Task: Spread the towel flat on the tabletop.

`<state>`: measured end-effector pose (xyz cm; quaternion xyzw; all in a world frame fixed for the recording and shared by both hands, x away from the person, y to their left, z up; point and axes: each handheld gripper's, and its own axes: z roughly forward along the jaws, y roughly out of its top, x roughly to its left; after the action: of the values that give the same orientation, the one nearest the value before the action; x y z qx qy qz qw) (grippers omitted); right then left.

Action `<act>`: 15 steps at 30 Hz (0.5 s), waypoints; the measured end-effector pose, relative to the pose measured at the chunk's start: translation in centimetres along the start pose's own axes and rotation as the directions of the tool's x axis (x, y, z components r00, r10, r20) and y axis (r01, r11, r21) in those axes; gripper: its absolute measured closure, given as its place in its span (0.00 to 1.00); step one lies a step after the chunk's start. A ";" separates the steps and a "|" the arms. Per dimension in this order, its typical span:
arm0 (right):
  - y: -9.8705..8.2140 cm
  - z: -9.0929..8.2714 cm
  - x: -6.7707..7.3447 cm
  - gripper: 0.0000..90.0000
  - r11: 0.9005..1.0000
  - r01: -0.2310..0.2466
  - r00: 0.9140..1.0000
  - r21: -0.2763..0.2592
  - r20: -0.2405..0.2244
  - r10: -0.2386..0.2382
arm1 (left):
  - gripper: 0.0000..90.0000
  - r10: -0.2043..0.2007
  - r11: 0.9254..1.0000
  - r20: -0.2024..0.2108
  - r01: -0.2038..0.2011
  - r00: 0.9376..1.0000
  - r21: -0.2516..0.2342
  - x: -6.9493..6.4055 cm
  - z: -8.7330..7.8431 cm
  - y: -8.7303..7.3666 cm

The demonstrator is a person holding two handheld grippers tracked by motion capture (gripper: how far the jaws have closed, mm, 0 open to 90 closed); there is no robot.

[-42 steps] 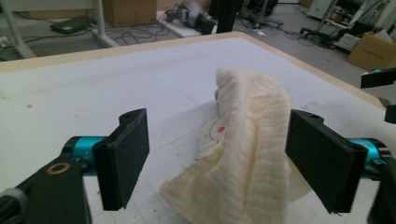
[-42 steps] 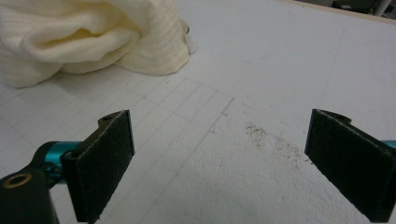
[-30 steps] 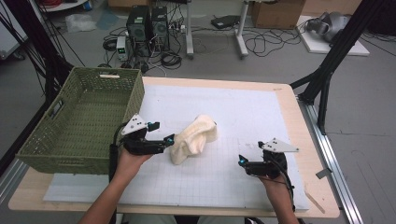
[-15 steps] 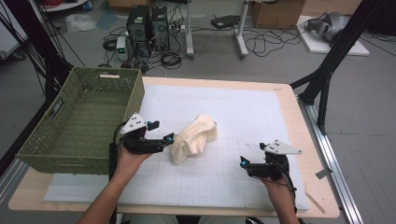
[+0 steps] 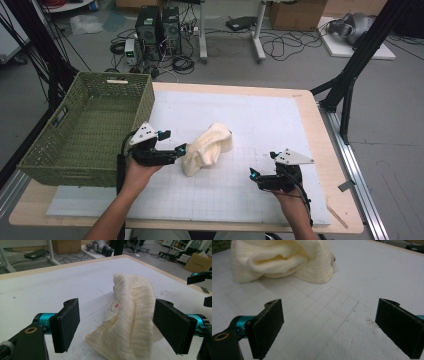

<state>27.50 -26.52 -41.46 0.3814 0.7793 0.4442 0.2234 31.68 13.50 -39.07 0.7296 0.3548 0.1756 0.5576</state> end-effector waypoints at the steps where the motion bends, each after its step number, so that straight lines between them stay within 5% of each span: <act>1: 0.1 0.1 0.1 0.08 1.000 -0.001 1.000 -0.002 -0.001 0.001 | 0.25 0.004 1.000 -0.001 -0.004 1.000 0.002 -0.1 0.0 -0.1; 10: 2.5 3.3 2.2 0.23 0.998 0.063 0.992 -0.011 -0.110 -0.064 | 0.26 0.003 1.000 -0.011 -0.003 1.000 0.005 0.2 -0.5 -0.9; 15: 4.4 6.3 4.3 0.33 0.993 0.117 0.972 -0.015 -0.201 -0.118 | 0.26 -0.006 1.000 -0.021 0.006 1.000 0.001 0.7 -0.8 -1.2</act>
<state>30.89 -18.44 -40.88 0.2873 0.8185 0.4677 0.1697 31.23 14.71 -39.98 0.7268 0.3629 0.1816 0.5541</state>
